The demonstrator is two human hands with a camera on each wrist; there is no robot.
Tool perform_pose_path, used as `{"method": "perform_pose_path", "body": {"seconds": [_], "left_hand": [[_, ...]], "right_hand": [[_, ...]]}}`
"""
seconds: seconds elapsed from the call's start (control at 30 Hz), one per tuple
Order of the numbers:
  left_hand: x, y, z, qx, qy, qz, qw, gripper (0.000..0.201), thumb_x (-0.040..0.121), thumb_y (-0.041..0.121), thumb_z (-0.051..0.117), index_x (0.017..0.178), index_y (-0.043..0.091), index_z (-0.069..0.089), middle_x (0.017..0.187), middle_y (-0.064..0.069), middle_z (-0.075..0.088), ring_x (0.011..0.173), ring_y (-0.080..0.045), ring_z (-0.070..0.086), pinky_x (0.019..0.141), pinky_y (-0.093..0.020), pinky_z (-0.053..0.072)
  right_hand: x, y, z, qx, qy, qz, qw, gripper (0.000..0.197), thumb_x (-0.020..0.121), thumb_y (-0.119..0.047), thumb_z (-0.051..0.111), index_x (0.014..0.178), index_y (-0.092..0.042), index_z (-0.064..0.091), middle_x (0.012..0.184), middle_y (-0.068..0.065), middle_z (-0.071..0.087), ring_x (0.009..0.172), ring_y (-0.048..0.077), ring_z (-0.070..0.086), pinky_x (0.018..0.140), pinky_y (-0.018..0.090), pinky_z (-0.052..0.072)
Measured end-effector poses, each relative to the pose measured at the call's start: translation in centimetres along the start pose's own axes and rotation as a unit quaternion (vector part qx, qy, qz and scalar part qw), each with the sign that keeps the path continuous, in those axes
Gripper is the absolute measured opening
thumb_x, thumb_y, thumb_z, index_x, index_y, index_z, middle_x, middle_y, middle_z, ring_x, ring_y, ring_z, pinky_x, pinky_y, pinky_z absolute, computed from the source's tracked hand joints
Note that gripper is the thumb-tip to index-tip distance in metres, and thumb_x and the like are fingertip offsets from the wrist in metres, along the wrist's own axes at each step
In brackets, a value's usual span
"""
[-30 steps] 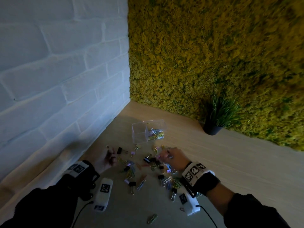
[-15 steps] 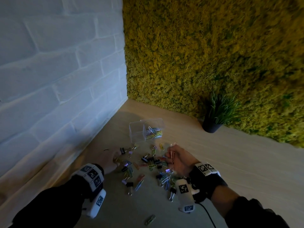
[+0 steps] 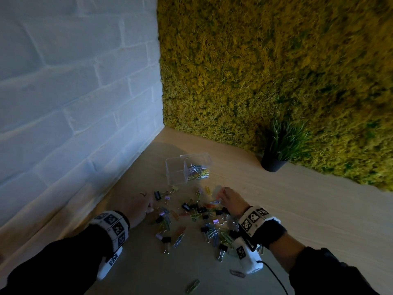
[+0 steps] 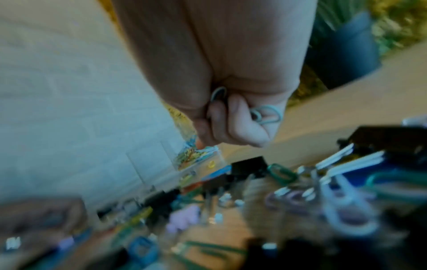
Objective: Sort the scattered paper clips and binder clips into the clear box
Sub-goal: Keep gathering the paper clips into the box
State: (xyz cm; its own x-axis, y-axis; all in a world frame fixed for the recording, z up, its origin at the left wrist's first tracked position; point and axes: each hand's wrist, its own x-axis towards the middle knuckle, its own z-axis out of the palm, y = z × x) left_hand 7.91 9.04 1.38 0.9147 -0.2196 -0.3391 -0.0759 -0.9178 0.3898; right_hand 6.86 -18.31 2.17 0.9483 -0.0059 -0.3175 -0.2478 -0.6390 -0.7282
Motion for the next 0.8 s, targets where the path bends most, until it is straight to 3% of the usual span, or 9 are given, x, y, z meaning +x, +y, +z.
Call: {"method": "perform_pose_path", "body": {"seconds": [0.1, 0.23, 0.3, 0.4, 0.53, 0.6, 0.67, 0.73, 0.8], "left_hand": [[-0.3, 0.6, -0.4, -0.084, 0.040, -0.001, 0.996, 0.042, 0.098, 0.009, 0.037, 0.065, 0.032, 0.024, 0.069, 0.015, 0.027, 0.061, 0.005, 0.025, 0.062, -0.014, 0.031], [0.0, 0.1, 0.2, -0.118, 0.034, -0.019, 0.992, 0.014, 0.094, -0.002, 0.037, 0.089, 0.011, 0.036, 0.072, 0.006, 0.033, 0.067, -0.010, 0.035, 0.062, -0.007, 0.034], [0.2, -0.6, 0.0, -0.121, 0.015, -0.046, 0.992, 0.013, 0.095, 0.000, 0.038, 0.104, 0.010, 0.039, 0.094, -0.002, 0.044, 0.088, -0.015, 0.040, 0.066, -0.009, 0.029], [0.4, -1.1, -0.2, -0.118, -0.025, -0.077, 0.990, 0.031, 0.096, 0.007, 0.042, 0.127, 0.001, 0.041, 0.129, -0.014, 0.046, 0.114, -0.022, 0.045, 0.091, -0.024, 0.032], [0.6, -1.0, 0.2, -0.106, -0.021, -0.076, 0.991, 0.018, 0.093, 0.007, 0.049, 0.110, 0.007, 0.047, 0.123, -0.015, 0.051, 0.114, -0.026, 0.048, 0.093, -0.030, 0.035], [0.4, -0.7, 0.1, -0.091, -0.032, -0.066, 0.993, 0.012, 0.093, 0.011, 0.049, 0.104, 0.011, 0.046, 0.109, -0.008, 0.049, 0.103, -0.021, 0.048, 0.084, -0.025, 0.034], [0.4, -0.2, -0.2, -0.068, -0.033, -0.062, 0.995, 0.003, 0.095, 0.013, 0.046, 0.092, 0.016, 0.044, 0.094, 0.000, 0.044, 0.094, -0.015, 0.044, 0.075, -0.019, 0.030], [0.5, 0.2, -0.5, -0.072, -0.013, -0.069, 0.995, 0.028, 0.097, 0.014, 0.040, 0.071, 0.023, 0.037, 0.077, 0.007, 0.039, 0.091, -0.012, 0.040, 0.058, -0.015, 0.028], [0.8, 0.6, -0.4, -0.078, -0.024, -0.060, 0.995, 0.036, 0.098, 0.014, 0.036, 0.065, 0.027, 0.033, 0.081, 0.004, 0.049, 0.093, -0.016, 0.043, 0.061, -0.015, 0.032]], "right_hand": [[0.2, -0.1, 0.1, -0.208, -0.021, -0.015, 0.978, 0.022, 0.101, -0.021, 0.030, 0.106, -0.009, 0.048, 0.104, 0.017, 0.064, 0.097, 0.033, 0.060, 0.076, 0.034, 0.040], [0.0, 0.0, 0.4, -0.308, -0.057, -0.022, 0.950, 0.046, 0.085, -0.046, 0.058, 0.116, -0.014, 0.045, 0.111, 0.009, 0.063, 0.103, 0.029, 0.060, 0.078, 0.033, 0.042], [0.3, 0.4, 0.5, -0.312, -0.082, -0.022, 0.946, 0.054, 0.079, -0.047, 0.065, 0.117, -0.015, 0.045, 0.119, 0.006, 0.060, 0.109, 0.027, 0.058, 0.086, 0.034, 0.044], [0.6, 0.4, 0.4, -0.286, -0.093, -0.016, 0.954, 0.041, 0.082, -0.036, 0.066, 0.113, -0.016, 0.047, 0.122, 0.005, 0.059, 0.109, 0.024, 0.056, 0.085, 0.030, 0.040], [0.6, 0.5, 0.6, -0.302, -0.092, -0.022, 0.949, 0.014, 0.087, -0.024, 0.059, 0.097, -0.024, 0.049, 0.109, 0.006, 0.060, 0.107, 0.027, 0.057, 0.086, 0.031, 0.043], [0.5, 0.8, 0.7, -0.312, -0.085, -0.040, 0.945, 0.009, 0.088, -0.023, 0.056, 0.088, -0.022, 0.047, 0.095, 0.000, 0.054, 0.095, 0.023, 0.056, 0.079, 0.029, 0.040], [0.2, 0.8, 0.8, -0.342, -0.082, -0.047, 0.935, 0.009, 0.092, -0.025, 0.050, 0.097, -0.018, 0.051, 0.097, 0.001, 0.053, 0.088, 0.019, 0.050, 0.078, 0.031, 0.040], [0.3, 0.6, 1.0, -0.377, -0.095, -0.048, 0.920, 0.017, 0.095, -0.019, 0.044, 0.109, -0.011, 0.051, 0.107, 0.008, 0.056, 0.088, 0.019, 0.049, 0.079, 0.034, 0.042], [0.4, 0.2, 1.3, -0.410, -0.105, -0.052, 0.904, 0.019, 0.093, -0.013, 0.041, 0.110, -0.007, 0.049, 0.103, 0.009, 0.056, 0.090, 0.024, 0.053, 0.076, 0.035, 0.043]]}}
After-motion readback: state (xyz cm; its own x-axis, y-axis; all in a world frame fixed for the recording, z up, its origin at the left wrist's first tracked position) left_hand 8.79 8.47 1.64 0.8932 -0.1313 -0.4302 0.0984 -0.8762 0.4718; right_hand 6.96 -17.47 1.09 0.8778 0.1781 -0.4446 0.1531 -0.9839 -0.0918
